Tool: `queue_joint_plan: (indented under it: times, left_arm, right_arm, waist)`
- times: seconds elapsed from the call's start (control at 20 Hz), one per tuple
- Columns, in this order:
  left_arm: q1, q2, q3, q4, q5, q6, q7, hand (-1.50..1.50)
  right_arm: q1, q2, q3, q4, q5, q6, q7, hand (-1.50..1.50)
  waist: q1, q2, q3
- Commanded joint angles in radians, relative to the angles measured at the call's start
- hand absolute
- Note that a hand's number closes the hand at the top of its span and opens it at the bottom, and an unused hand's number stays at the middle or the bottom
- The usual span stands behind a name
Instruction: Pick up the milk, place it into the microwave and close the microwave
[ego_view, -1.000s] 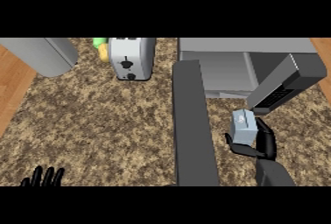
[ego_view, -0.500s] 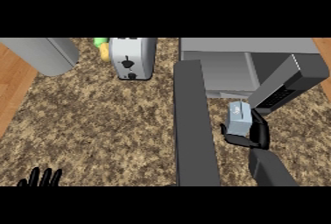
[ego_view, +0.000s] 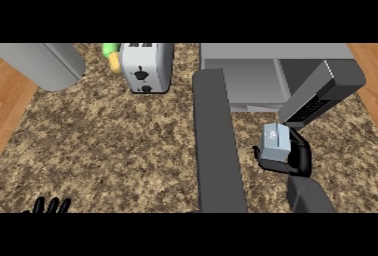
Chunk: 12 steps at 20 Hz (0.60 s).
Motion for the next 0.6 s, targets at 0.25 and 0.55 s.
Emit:
queue_joint_plan:
  times: [0.25, 0.55]
  left_arm:
    - [0.001, 0.008, -0.007, -0.067, 0.026, 0.008, 0.064, -1.50]
    - [0.089, -0.002, -0.012, -0.035, -0.004, -0.008, -0.052, -1.50]
  right_arm:
    - [0.326, 0.014, 0.151, -0.540, 0.016, 0.032, 0.245, 1.50]
    - [0.456, 0.052, 0.220, -0.807, -0.113, 0.197, 0.373, 1.50]
  waist:
    - [-0.013, -0.002, -0.001]
    - [-0.004, -0.003, -0.001]
